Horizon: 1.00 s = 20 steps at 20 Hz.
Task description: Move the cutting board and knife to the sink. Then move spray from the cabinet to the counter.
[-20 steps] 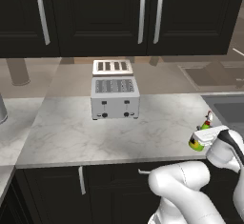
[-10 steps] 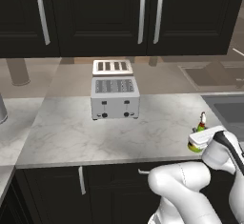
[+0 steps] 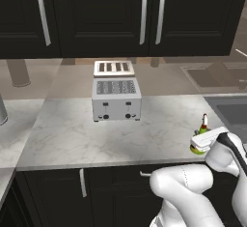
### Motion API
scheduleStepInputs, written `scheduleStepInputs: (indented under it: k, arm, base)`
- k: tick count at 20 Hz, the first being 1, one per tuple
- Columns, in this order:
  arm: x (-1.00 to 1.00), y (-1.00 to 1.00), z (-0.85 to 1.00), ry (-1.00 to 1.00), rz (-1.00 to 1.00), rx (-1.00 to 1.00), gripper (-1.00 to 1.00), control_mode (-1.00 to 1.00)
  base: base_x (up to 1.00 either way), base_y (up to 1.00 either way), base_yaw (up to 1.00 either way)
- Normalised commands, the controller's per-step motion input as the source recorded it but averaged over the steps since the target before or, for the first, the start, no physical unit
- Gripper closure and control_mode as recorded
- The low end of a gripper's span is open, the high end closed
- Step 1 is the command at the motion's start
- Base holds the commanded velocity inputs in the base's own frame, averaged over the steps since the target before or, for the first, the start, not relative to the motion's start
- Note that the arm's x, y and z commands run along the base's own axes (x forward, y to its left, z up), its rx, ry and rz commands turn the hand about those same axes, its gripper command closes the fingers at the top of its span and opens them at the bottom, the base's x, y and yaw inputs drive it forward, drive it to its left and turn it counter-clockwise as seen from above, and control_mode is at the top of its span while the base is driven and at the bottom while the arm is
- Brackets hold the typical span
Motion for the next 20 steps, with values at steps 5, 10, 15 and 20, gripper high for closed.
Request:
scheduleStepInputs:
  k: [5,10,15,20]
  arm:
    - [0.00,0.00,0.00,-0.03,0.00,0.00,-1.00,-1.00]
    - [-0.14,0.00,0.00,-0.07,0.00,0.00,-1.00,-1.00]
    - [-0.35,0.00,0.06,-0.13,0.00,0.00,-1.00,-1.00]
    - [-0.49,0.00,0.28,-0.22,0.00,0.00,-1.00,-1.00]
  base:
    - [0.00,0.00,0.00]
    - [0.00,0.00,0.00]
    - [0.00,0.00,0.00]
    - [0.00,0.00,0.00]
